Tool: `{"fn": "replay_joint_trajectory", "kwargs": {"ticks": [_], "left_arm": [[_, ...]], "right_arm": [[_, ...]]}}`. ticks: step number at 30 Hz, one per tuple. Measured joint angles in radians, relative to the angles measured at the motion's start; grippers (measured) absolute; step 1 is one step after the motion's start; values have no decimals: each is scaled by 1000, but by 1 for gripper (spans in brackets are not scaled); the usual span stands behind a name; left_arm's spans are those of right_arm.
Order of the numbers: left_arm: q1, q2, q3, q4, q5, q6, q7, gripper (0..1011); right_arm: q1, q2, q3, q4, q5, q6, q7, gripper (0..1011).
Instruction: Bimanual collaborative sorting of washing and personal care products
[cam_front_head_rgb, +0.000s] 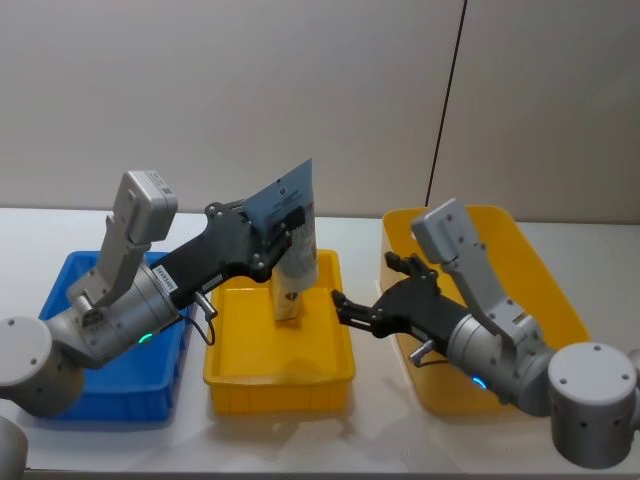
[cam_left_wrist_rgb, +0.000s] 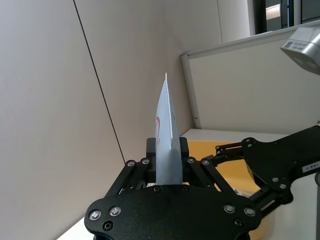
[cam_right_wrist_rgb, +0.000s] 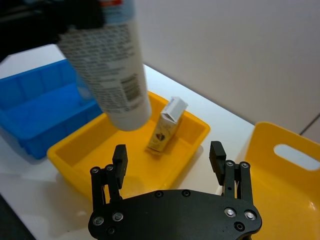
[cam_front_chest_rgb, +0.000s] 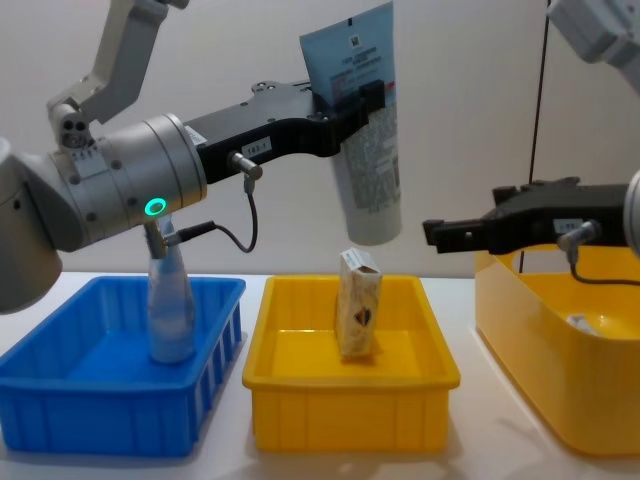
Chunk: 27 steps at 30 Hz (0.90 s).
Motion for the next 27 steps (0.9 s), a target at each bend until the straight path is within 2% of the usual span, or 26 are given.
{"fn": "replay_joint_trajectory", "kwargs": {"ticks": [11,27], "left_arm": [[-1,-1,1,0,0,0,-1,205],[-1,-1,1,0,0,0,-1,205]], "right_arm": [[45,26,-60,27,-12,-55,70,1004],[125,11,-106,114,-45,-119,65,1004]]}}
